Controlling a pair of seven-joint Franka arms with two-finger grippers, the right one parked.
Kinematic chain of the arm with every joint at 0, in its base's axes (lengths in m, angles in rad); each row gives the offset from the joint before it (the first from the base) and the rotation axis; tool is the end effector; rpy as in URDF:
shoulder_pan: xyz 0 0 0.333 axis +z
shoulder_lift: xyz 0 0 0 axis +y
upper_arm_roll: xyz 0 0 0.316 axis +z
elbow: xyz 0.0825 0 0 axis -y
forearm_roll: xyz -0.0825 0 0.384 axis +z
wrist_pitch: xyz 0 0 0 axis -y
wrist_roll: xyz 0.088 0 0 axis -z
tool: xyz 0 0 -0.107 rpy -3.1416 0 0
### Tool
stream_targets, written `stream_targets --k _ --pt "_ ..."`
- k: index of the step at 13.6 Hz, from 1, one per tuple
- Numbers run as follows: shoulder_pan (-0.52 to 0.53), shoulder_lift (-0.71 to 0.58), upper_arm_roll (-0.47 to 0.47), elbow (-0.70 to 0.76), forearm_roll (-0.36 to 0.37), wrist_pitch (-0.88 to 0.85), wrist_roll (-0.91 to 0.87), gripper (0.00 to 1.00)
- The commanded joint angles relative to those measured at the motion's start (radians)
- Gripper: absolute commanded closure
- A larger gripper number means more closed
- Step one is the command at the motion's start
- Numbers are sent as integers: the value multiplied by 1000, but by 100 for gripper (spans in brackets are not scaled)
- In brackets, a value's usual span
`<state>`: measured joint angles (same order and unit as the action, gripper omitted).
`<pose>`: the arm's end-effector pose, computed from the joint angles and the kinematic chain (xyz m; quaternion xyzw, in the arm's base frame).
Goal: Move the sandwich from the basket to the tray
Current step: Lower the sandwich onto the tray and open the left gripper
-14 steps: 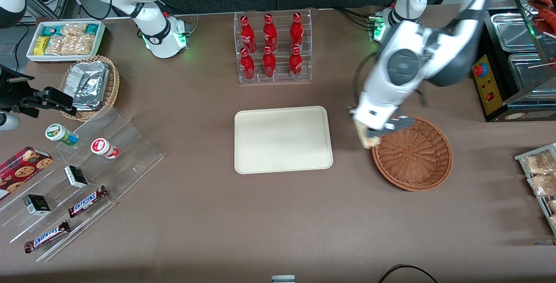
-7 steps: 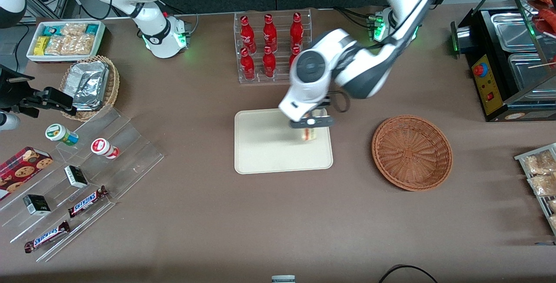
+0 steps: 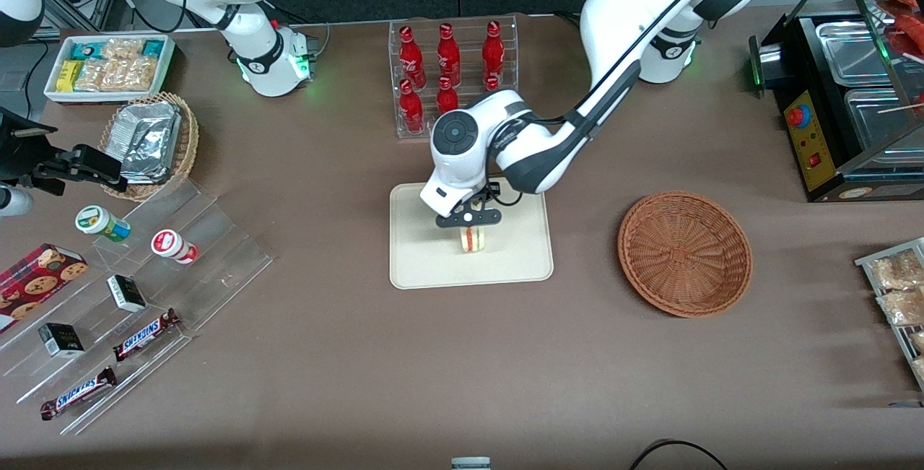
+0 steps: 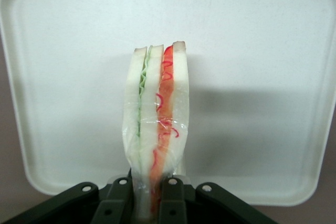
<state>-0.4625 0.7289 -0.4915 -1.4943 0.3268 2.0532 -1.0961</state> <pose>0.4657 -0.5263 0.2692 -0.9984 -0.0360 0.0378 0.0218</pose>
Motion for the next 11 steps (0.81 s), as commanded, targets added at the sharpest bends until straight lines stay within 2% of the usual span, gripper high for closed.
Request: stream_targets --k 1,5,6,7,11 --pt "-30 41 7 35 58 5 -47 100" --pt "-30 58 7 32 63 33 -45 100" --pt "-28 63 7 32 61 31 -45 44" --pt "-28 61 7 32 61 27 -42 0" --pt "-22 49 7 34 54 18 -47 0"
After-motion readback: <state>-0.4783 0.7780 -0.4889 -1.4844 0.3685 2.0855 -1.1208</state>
